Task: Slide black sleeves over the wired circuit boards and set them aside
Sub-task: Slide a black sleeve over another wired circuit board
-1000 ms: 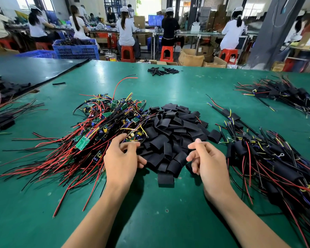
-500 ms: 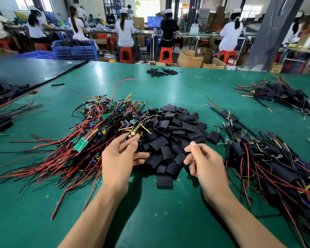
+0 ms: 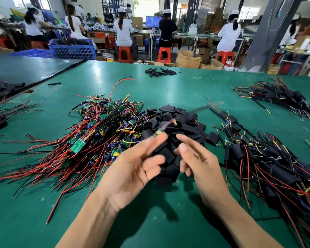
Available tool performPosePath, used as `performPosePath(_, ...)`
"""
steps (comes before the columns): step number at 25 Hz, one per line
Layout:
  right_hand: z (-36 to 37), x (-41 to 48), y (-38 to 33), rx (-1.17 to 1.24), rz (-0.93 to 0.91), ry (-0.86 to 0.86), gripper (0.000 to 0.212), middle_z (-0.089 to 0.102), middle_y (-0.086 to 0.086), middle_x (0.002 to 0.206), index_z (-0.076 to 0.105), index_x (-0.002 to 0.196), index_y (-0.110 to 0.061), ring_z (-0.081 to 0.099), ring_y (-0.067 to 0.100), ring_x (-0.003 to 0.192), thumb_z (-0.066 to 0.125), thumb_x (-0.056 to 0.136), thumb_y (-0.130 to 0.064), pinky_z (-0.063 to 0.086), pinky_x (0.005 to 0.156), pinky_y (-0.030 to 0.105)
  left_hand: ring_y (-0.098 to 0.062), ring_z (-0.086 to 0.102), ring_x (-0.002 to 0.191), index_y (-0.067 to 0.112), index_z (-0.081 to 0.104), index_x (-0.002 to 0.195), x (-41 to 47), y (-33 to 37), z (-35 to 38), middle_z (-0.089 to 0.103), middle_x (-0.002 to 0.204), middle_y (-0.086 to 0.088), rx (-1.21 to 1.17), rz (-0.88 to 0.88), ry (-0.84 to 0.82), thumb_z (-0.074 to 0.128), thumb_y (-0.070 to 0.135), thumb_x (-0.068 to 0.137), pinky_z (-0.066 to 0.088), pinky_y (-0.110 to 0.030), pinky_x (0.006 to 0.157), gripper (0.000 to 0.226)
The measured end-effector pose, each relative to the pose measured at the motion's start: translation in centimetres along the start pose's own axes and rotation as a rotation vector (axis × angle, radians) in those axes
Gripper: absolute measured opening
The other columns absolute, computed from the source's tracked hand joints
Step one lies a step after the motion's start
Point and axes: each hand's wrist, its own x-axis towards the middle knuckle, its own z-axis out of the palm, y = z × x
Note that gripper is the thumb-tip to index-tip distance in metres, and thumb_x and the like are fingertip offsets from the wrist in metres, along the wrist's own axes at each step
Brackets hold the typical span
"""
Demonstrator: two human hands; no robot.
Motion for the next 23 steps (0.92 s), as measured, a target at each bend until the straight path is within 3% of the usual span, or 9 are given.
performPosePath(3,0.2,0.0,-0.4,0.041,0.000,0.031,0.029,0.068,-0.006,0.078,0.075,0.110,-0.033,0.051,0.008,0.064,0.067,0.086,-0.047,0.043,0.055,0.018,-0.013,0.073,0.064,0.008,0.068,0.124,-0.3,-0.7,0.3,0.068,0.128,-0.003,0.130,-0.187,-0.176,0.059,0.024,0.091,0.057,-0.022,0.055,0.039)
performPosePath(5,0.0,0.2,-0.4,0.125,0.034,0.041,0.024,0.071,-0.002,0.078,0.077,0.100,-0.027,0.057,0.011,0.067,0.070,0.086,-0.044,0.046,0.064,0.022,-0.015,0.071,0.058,0.004,0.066,0.126,-0.6,-0.6,0.1,0.070,0.124,-0.010,0.117,-0.307,-0.237,0.057,0.023,0.093,0.057,-0.023,0.049,0.038)
performPosePath(7,-0.4,0.4,-0.5,0.178,0.101,0.029,0.021,0.069,0.001,0.072,0.078,0.092,-0.024,0.056,0.016,0.064,0.069,0.088,-0.043,0.043,0.068,0.031,-0.013,0.067,0.048,0.007,0.074,0.115,-0.7,-0.4,0.2,0.076,0.104,-0.009,0.149,-0.351,-0.242,0.059,0.027,0.093,0.053,-0.021,0.041,0.034)
performPosePath(9,-0.8,0.5,-0.7,0.128,0.128,-0.030,0.023,0.067,0.001,0.069,0.078,0.093,-0.026,0.050,0.016,0.059,0.065,0.090,-0.045,0.037,0.062,0.029,-0.011,0.055,0.038,0.011,0.079,0.097,-0.5,-0.6,0.3,0.072,0.080,-0.003,0.261,-0.249,-0.110,0.067,0.034,0.084,0.042,-0.018,0.034,0.029)
performPosePath(12,-0.9,0.2,-0.7,-0.020,0.089,-0.168,0.023,0.064,-0.004,0.065,0.077,0.099,-0.026,0.051,0.007,0.054,0.060,0.095,-0.041,0.040,0.053,0.018,-0.017,0.057,0.048,0.007,0.071,0.097,0.0,-1.6,0.3,0.069,0.081,-0.008,0.414,-0.057,0.025,0.078,0.031,0.076,0.044,-0.021,0.044,0.033)
performPosePath(16,-0.3,-0.4,-0.4,-0.171,0.026,-0.175,0.015,0.065,-0.008,0.064,0.075,0.105,-0.034,0.052,0.002,0.049,0.062,0.098,-0.036,0.042,0.049,0.014,-0.027,0.068,0.067,0.001,0.065,0.103,0.2,-2.6,0.3,0.072,0.088,-0.021,0.472,-0.004,-0.009,0.083,0.023,0.077,0.057,-0.031,0.062,0.039)
performPosePath(18,-0.3,-0.5,-0.5,-0.202,0.034,-0.196,0.021,0.067,-0.008,0.066,0.074,0.109,-0.039,0.053,0.005,0.052,0.063,0.093,-0.047,0.045,0.053,0.017,-0.026,0.067,0.068,0.004,0.071,0.102,0.2,-2.6,0.3,0.072,0.088,-0.021,0.524,0.021,-0.068,0.081,0.020,0.079,0.056,-0.030,0.064,0.030)
performPosePath(23,-0.6,-0.2,-0.1,-0.195,0.072,-0.192,0.037,0.045,0.000,0.059,0.071,0.112,-0.040,0.046,0.010,0.052,0.070,0.077,-0.054,0.043,0.053,0.024,-0.026,0.069,0.064,0.010,0.075,0.095,0.1,-2.6,0.2,0.072,0.088,-0.021,0.531,0.034,-0.121,0.080,0.011,0.079,0.058,-0.030,0.062,0.017)
